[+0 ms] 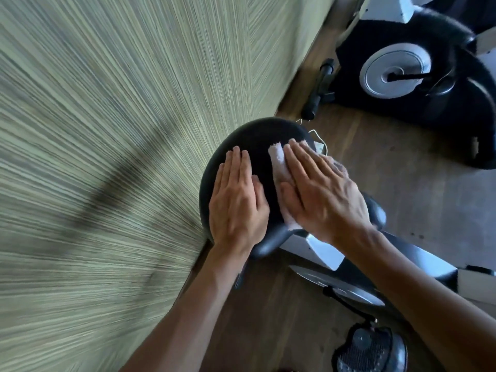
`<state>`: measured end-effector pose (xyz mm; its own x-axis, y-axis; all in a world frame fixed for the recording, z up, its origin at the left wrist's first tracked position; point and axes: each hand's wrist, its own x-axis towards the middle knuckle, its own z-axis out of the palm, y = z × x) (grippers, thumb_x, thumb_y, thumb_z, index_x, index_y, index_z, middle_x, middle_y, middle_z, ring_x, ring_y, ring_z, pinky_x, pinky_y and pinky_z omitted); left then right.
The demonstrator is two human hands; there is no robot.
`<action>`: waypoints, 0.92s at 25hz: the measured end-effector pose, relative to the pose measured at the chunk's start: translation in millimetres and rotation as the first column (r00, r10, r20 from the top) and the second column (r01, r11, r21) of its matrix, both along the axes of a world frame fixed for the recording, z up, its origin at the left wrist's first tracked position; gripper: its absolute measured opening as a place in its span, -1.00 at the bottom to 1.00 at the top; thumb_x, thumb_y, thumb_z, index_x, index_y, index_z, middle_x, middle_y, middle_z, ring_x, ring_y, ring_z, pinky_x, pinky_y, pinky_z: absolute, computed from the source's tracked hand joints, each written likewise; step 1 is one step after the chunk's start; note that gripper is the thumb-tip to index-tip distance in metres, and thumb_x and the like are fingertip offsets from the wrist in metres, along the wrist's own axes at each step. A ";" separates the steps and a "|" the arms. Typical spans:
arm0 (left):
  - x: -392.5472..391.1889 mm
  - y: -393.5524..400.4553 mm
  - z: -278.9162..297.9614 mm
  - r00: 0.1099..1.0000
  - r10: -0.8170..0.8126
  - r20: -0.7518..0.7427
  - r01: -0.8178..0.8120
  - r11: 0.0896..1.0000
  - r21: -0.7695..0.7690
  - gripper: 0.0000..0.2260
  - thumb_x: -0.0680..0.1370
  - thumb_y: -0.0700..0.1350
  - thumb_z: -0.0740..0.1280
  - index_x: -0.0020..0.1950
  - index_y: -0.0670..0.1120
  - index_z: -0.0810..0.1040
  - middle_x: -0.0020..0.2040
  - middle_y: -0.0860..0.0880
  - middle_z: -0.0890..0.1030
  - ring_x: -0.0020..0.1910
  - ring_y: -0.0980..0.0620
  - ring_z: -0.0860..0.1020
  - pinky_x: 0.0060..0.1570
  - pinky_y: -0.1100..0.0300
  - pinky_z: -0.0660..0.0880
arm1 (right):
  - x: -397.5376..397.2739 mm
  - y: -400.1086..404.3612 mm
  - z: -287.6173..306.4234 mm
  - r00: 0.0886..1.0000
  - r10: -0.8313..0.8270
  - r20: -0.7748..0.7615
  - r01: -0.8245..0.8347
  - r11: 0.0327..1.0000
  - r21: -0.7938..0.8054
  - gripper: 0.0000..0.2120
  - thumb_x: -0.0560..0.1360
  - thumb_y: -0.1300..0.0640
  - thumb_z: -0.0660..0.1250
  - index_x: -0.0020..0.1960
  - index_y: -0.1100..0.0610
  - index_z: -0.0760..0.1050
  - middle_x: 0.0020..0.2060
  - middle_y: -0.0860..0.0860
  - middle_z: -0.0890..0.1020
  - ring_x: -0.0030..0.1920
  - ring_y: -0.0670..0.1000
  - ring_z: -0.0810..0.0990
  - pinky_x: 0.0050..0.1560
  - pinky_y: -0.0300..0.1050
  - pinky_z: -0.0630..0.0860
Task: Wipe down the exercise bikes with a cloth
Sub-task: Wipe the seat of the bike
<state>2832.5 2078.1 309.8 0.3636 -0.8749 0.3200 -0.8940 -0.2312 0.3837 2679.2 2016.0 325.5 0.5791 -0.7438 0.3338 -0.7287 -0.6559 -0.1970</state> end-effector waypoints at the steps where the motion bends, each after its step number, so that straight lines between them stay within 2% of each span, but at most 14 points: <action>1: 0.7 -2.1 1.4 1.000 -0.003 -0.004 0.003 0.999 0.035 -0.46 0.67 -0.01 -0.04 0.62 -0.21 0.23 0.61 -0.14 0.27 0.61 0.00 0.20 0.60 0.14 0.06 | -14.8 6.6 -3.7 0.994 0.110 -0.012 -0.110 0.991 -0.081 -0.45 0.70 -0.08 0.08 0.57 0.24 0.28 0.55 0.16 0.31 0.58 0.09 0.25 0.56 0.05 0.23; 3: -0.1 -3.4 4.8 1.000 -0.002 -0.007 0.003 0.996 0.086 -0.46 0.70 0.01 -0.05 0.66 -0.18 0.10 0.65 -0.11 0.17 0.64 0.04 0.10 0.57 0.26 -0.11 | -41.3 10.3 -11.4 0.974 0.212 -0.076 -0.224 0.942 -0.249 -0.44 0.69 -0.07 0.16 0.55 0.26 0.30 0.55 0.19 0.31 0.56 0.11 0.29 0.52 0.08 0.30; 7: -5.8 -3.0 3.9 0.998 -0.043 0.035 0.040 0.996 0.080 -0.45 0.74 0.07 -0.07 0.67 -0.17 0.00 0.67 -0.12 0.05 0.65 0.02 0.00 0.56 0.21 -0.18 | -43.1 15.0 -32.0 0.997 0.069 -0.045 -0.082 0.881 -0.465 -0.48 0.71 -0.05 0.12 0.53 0.26 0.35 0.49 0.20 0.42 0.49 0.15 0.41 0.50 0.08 0.33; 9: -4.4 -1.4 -0.2 0.998 -0.043 0.044 0.041 0.998 0.040 -0.43 0.73 0.11 -0.10 0.66 -0.18 0.06 0.66 -0.14 0.10 0.65 0.00 0.04 0.60 0.15 -0.13 | -32.7 19.4 -42.6 0.998 0.060 -0.023 -0.062 0.840 -0.539 -0.48 0.72 -0.06 0.05 0.53 0.25 0.34 0.48 0.18 0.43 0.49 0.14 0.40 0.54 0.02 0.26; 11: -1.3 1.0 1.6 0.999 -0.032 0.030 0.032 0.999 -0.001 -0.48 0.73 0.08 -0.09 0.59 -0.17 0.27 0.59 -0.16 0.30 0.60 -0.06 0.20 0.60 0.06 0.04 | -30.5 19.1 -48.3 0.994 0.085 -0.063 -0.105 0.773 -0.625 -0.46 0.73 -0.08 0.03 0.55 0.26 0.31 0.50 0.19 0.40 0.51 0.15 0.37 0.54 0.02 0.25; 12: -0.4 3.4 2.0 0.999 -0.037 0.012 0.037 0.998 -0.047 -0.54 0.73 0.05 -0.06 0.44 -0.16 0.44 0.46 -0.16 0.46 0.49 -0.11 0.36 0.51 0.01 0.21 | -34.2 19.1 -53.5 0.991 0.088 -0.100 -0.132 0.711 -0.691 -0.44 0.73 -0.09 0.04 0.55 0.27 0.29 0.51 0.20 0.39 0.52 0.15 0.37 0.53 0.03 0.26; 13: -0.1 4.9 2.0 0.999 -0.044 -0.001 0.044 0.993 -0.111 -0.62 0.73 0.00 -0.02 0.19 -0.14 0.53 0.22 -0.15 0.58 0.28 -0.15 0.49 0.31 -0.04 0.36 | -41.1 17.9 -59.3 0.988 0.081 -0.134 -0.155 0.643 -0.750 -0.42 0.73 -0.12 0.05 0.56 0.29 0.27 0.52 0.22 0.37 0.52 0.16 0.36 0.52 0.05 0.27; 14: -1.2 7.2 3.4 0.998 -0.064 -0.020 0.059 0.979 -0.195 -0.67 0.72 -0.04 0.02 -0.06 -0.12 0.50 -0.04 -0.14 0.57 0.03 -0.16 0.53 0.06 -0.06 0.41 | -51.5 15.9 -64.9 0.984 0.066 -0.166 -0.173 0.583 -0.794 -0.39 0.73 -0.15 0.04 0.57 0.30 0.24 0.53 0.23 0.34 0.53 0.17 0.34 0.53 0.06 0.26; 15: -2.3 12.3 2.9 0.994 -0.101 -0.048 0.083 0.953 -0.292 -0.67 0.70 -0.06 0.05 -0.22 -0.09 0.40 -0.22 -0.12 0.48 -0.16 -0.15 0.48 -0.14 -0.03 0.37 | -64.3 14.1 -70.8 0.979 0.047 -0.199 -0.193 0.538 -0.820 -0.36 0.73 -0.17 0.03 0.58 0.30 0.20 0.55 0.23 0.31 0.54 0.18 0.32 0.55 0.08 0.23; 17: 0.4 29.1 -8.6 0.981 -0.188 -0.055 0.149 0.898 -0.414 -0.64 0.69 -0.03 0.10 -0.29 -0.11 0.36 -0.33 -0.06 0.43 -0.30 -0.11 0.43 -0.24 -0.03 0.35 | -85.5 11.5 -79.3 0.966 0.011 -0.260 -0.232 0.487 -0.842 -0.33 0.73 -0.20 -0.03 0.61 0.29 0.13 0.57 0.23 0.25 0.57 0.18 0.25 0.57 0.11 0.19; 18: 3.5 36.8 -18.9 0.975 -0.219 -0.025 0.189 0.887 -0.422 -0.62 0.69 0.00 0.09 -0.23 -0.14 0.45 -0.27 -0.08 0.52 -0.24 -0.12 0.49 -0.17 -0.08 0.43 | -89.4 8.9 -81.1 0.963 -0.018 -0.270 -0.230 0.471 -0.851 -0.32 0.72 -0.21 -0.04 0.61 0.29 0.11 0.58 0.22 0.24 0.58 0.18 0.24 0.57 0.13 0.20; 20: 7.7 51.8 -39.4 0.964 -0.253 0.083 0.265 0.880 -0.394 -0.56 0.69 0.06 0.04 0.08 -0.14 0.65 0.09 -0.10 0.68 0.12 -0.06 0.61 0.20 -0.07 0.50 | -78.1 8.4 -82.6 0.976 -0.054 -0.213 -0.167 0.446 -0.879 -0.30 0.72 -0.23 -0.02 0.60 0.31 0.13 0.55 0.23 0.30 0.56 0.18 0.28 0.54 0.13 0.26; 21: 7.4 57.9 -44.9 0.957 -0.252 0.142 0.288 0.877 -0.385 -0.52 0.68 0.07 0.01 0.28 -0.11 0.64 0.30 -0.06 0.64 0.32 0.01 0.55 0.39 -0.01 0.41 | -64.9 10.6 -84.3 0.983 -0.040 -0.181 -0.145 0.440 -0.886 -0.28 0.71 -0.24 -0.02 0.59 0.32 0.17 0.52 0.24 0.35 0.54 0.18 0.32 0.52 0.12 0.29; 23: 6.7 60.6 -45.1 0.950 -0.218 0.222 0.286 0.891 -0.353 -0.47 0.66 0.07 -0.03 0.47 -0.07 0.51 0.49 0.00 0.48 0.50 0.09 0.38 0.52 0.07 0.26 | -35.8 13.3 -86.9 0.987 0.049 -0.152 -0.158 0.444 -0.882 -0.26 0.70 -0.26 -0.05 0.55 0.35 0.24 0.48 0.24 0.41 0.50 0.18 0.39 0.50 0.11 0.34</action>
<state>2839.2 2138.7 264.7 0.0562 -0.7310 0.6801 -0.9624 0.1415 0.2317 2643.5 2029.3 238.6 0.6969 -0.0030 0.7171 -0.6208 -0.5030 0.6013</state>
